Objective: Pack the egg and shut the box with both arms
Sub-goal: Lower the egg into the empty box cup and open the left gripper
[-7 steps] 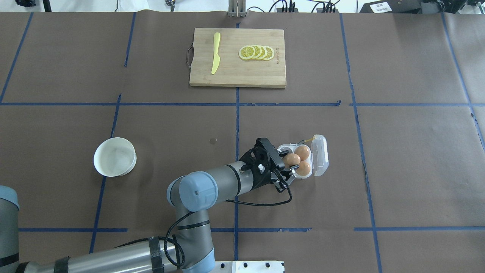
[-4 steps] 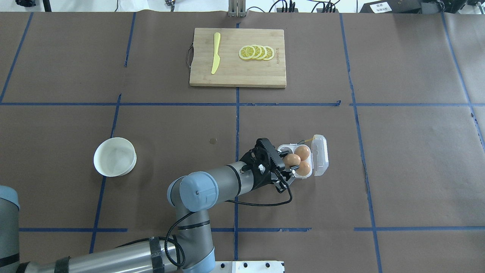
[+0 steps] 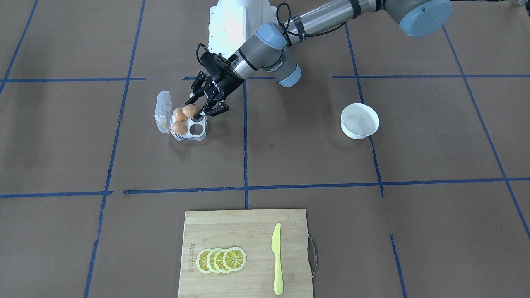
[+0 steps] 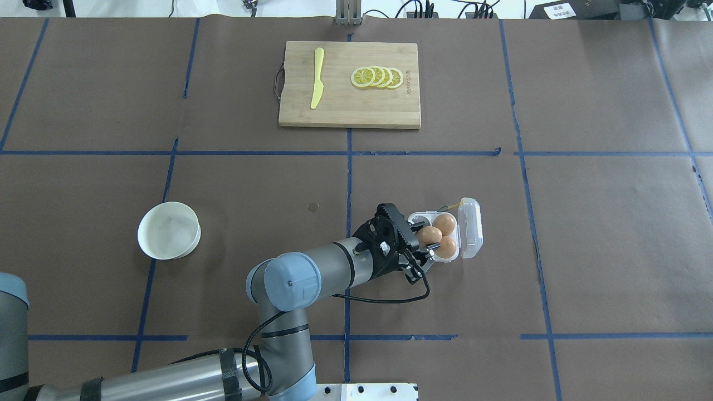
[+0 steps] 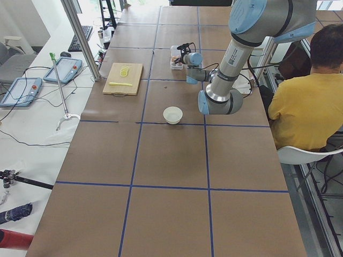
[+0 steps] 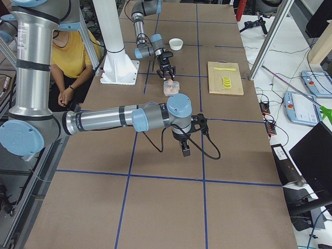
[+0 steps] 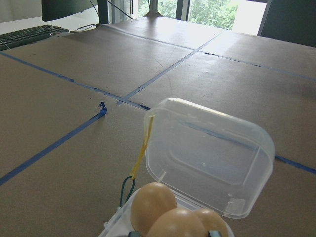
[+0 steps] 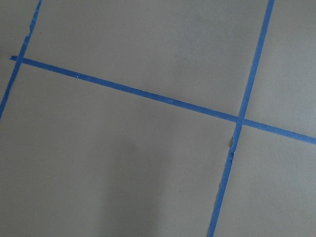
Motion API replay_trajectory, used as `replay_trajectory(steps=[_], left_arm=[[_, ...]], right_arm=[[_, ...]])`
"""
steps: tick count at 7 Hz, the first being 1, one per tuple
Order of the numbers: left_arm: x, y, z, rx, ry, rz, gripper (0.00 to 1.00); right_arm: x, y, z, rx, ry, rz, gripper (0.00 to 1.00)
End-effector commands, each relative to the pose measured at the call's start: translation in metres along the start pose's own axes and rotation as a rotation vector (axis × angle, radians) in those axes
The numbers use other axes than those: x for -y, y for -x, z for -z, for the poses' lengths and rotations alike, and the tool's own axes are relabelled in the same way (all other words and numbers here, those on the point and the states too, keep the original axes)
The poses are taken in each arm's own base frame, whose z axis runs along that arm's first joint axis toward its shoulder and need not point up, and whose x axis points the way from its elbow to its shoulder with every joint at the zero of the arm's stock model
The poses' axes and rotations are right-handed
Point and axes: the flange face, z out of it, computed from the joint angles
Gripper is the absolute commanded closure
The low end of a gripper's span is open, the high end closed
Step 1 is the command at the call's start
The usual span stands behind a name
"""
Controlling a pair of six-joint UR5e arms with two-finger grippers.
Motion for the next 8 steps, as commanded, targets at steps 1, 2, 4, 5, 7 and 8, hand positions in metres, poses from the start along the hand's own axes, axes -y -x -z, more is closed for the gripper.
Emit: replay_trajectory(steps=[1,2,4,5,7,8], left_arm=[[0.000,0.000,0.000,0.000,0.000,0.000,0.35],[0.001,0.000,0.000,-0.001,-0.001,0.000,0.34],[0.004,-0.001,0.002,-0.004,-0.010,0.001,0.00],[0.007,0.001,0.003,-0.003,-0.012,0.004,0.00],[0.049,0.019,0.017,0.027,0.038,0.003,0.00],[0.074,0.036,0.031,0.034,0.135,-0.001,0.00]], right_arm=[[0.000,0.000,0.000,0.000,-0.001,-0.001,0.00],[0.001,0.001,0.000,0.002,-0.001,0.001,0.00],[0.001,0.000,0.000,0.000,-0.001,0.001,0.00],[0.001,0.001,0.000,0.002,-0.001,0.001,0.00],[0.001,0.001,0.000,0.002,-0.001,0.000,0.00],[0.001,0.000,0.000,0.002,0.000,-0.001,0.00]])
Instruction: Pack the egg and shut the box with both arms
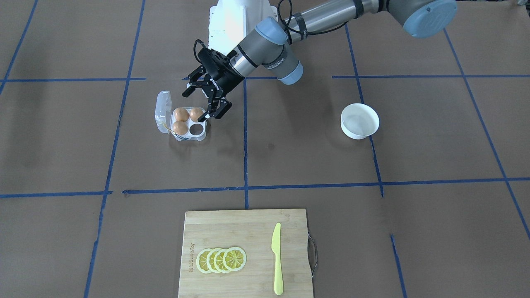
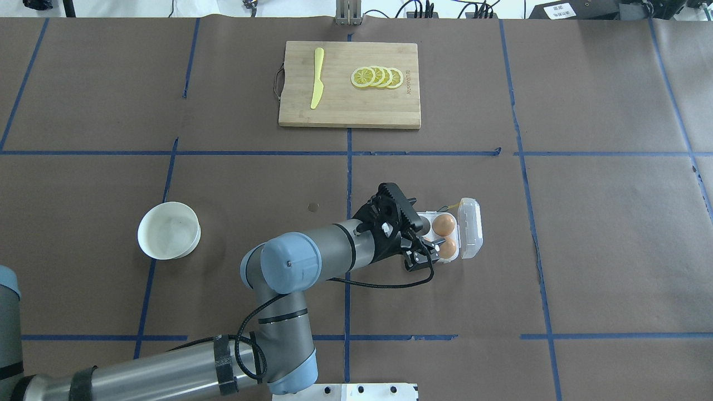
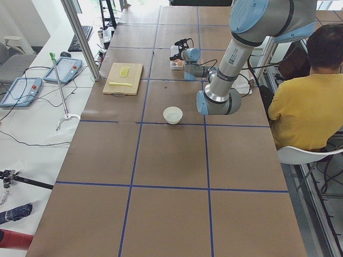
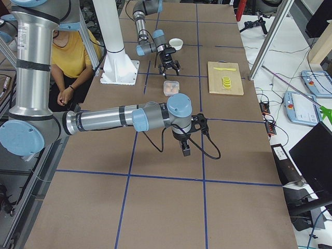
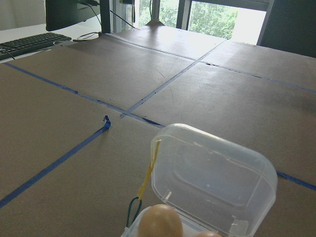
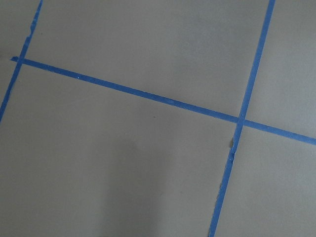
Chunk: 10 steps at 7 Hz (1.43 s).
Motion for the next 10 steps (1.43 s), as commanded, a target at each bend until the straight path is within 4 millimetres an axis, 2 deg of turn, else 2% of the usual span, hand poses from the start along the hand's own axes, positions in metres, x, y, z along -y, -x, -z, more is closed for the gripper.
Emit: replay_trajectory(steps=[1,2,4,5,6,7,8,9,10], left_arm=[[0.036,0.040,0.044,0.045,0.189,0.007,0.00],[0.035,0.071,0.077,0.107,0.304,0.025,0.00],[0.031,0.182,0.163,0.195,0.517,0.132,0.00],[0.026,0.233,0.212,0.301,0.566,0.173,0.00],[0.021,0.278,0.250,0.390,0.585,0.197,0.00],[0.008,0.328,0.299,0.466,0.603,0.206,0.00],[-0.028,0.358,0.340,0.450,0.673,0.236,0.00],[-0.083,0.397,0.400,0.420,0.746,0.412,0.00],[-0.122,0.434,0.461,0.476,0.764,0.534,0.00]], right_arm=[[-0.001,-0.001,-0.001,0.000,0.003,-0.002,0.00],[-0.001,-0.001,-0.001,0.000,0.003,-0.002,0.00],[-0.001,-0.001,-0.001,-0.001,0.002,-0.001,0.00],[-0.001,-0.001,-0.001,0.000,0.003,-0.003,0.00],[-0.001,-0.001,-0.001,0.000,0.003,-0.003,0.00],[-0.001,-0.002,-0.001,-0.001,0.004,-0.003,0.00],[-0.002,-0.002,-0.001,-0.002,0.003,-0.004,0.00],[-0.003,-0.002,-0.002,0.000,0.006,-0.005,0.00],[-0.003,-0.002,-0.002,-0.001,0.005,-0.004,0.00]])
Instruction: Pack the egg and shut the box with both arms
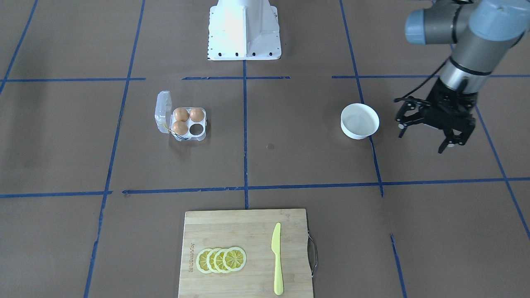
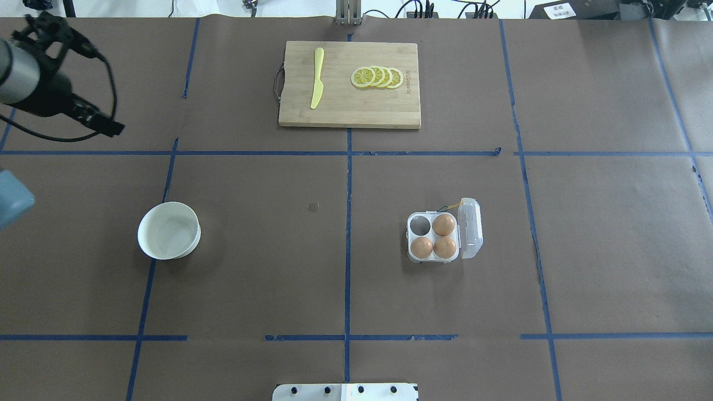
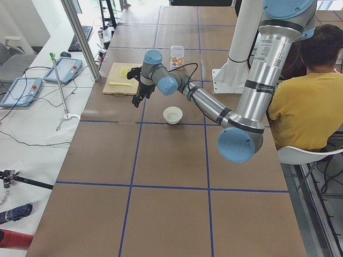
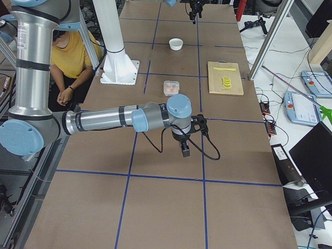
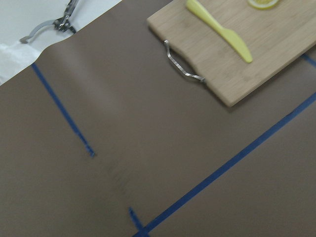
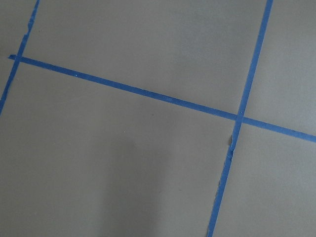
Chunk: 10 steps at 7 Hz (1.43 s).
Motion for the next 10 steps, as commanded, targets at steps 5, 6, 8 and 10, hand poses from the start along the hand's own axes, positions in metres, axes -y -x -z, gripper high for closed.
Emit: replay_trajectory(steps=[5,6,8,10], left_arm=[[-0.191,0.294,0.097,0.068,0.287,0.323,0.00],[-0.205,0.303,0.109,0.059,0.269,0.367,0.00],[-0.202,0.296,0.097,-0.112,0.207,0.415,0.00],[-0.190,0.291,0.105,-0.104,0.163,0.368,0.00]], right_arm=[[0.017,0.047,0.013,0.023,-0.027,-0.143,0.00],[0.022,0.081,0.003,0.040,-0.001,-0.173,0.00],[0.032,0.181,-0.031,0.107,0.001,-0.227,0.00],[0.014,0.294,-0.099,0.155,-0.100,-0.315,0.00]])
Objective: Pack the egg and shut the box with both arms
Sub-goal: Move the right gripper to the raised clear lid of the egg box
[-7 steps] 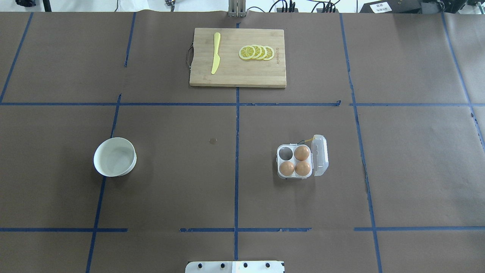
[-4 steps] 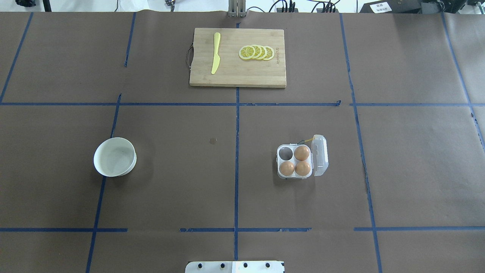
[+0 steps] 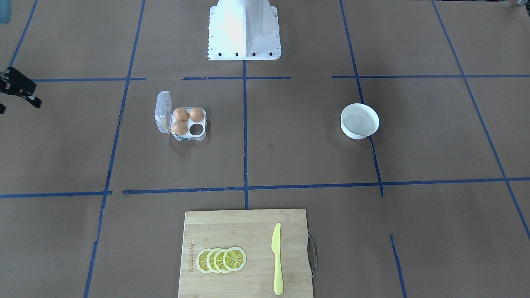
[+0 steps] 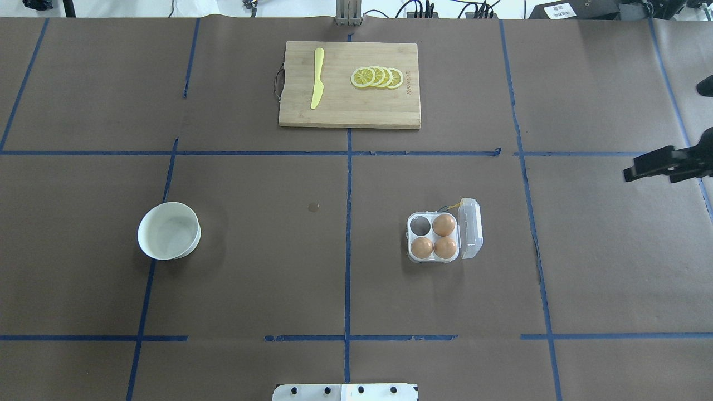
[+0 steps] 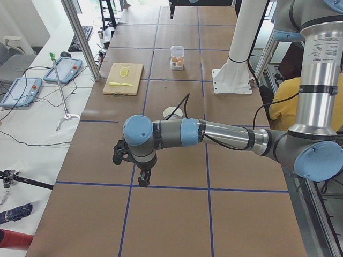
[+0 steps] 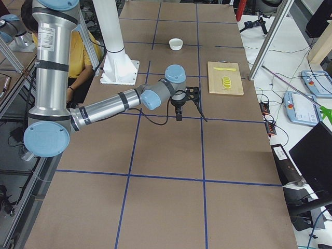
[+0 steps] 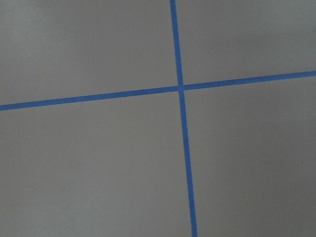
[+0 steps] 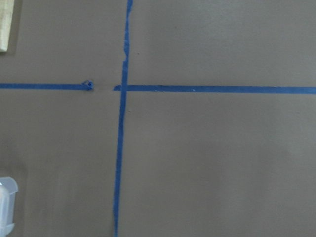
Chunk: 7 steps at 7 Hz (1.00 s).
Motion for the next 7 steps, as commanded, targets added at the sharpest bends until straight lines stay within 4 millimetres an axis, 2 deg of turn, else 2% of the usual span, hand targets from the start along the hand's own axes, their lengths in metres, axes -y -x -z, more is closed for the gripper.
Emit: replay_trajectory(steps=[1,2,3,4,6,7], left_arm=[[0.006,-0.005,0.004,-0.004,-0.042,-0.044,0.00],[0.007,-0.008,0.006,-0.003,-0.046,-0.051,0.00],[0.008,-0.009,0.007,-0.002,-0.048,-0.053,0.00],[0.008,-0.009,0.008,-0.002,-0.049,-0.054,0.00],[0.008,-0.010,0.009,-0.001,-0.051,-0.058,0.00],[0.009,-0.010,0.009,-0.001,-0.052,-0.061,0.00]], right_arm=[[-0.053,0.097,-0.068,0.071,-0.046,-0.067,0.00],[-0.072,0.135,-0.096,0.075,-0.057,-0.056,0.00],[-0.073,0.171,-0.121,0.090,-0.074,-0.029,0.00],[-0.075,0.195,-0.123,0.124,-0.072,-0.034,0.00],[-0.062,0.247,-0.111,0.204,-0.086,-0.069,0.00],[-0.060,0.245,-0.110,0.204,-0.083,-0.070,0.00]])
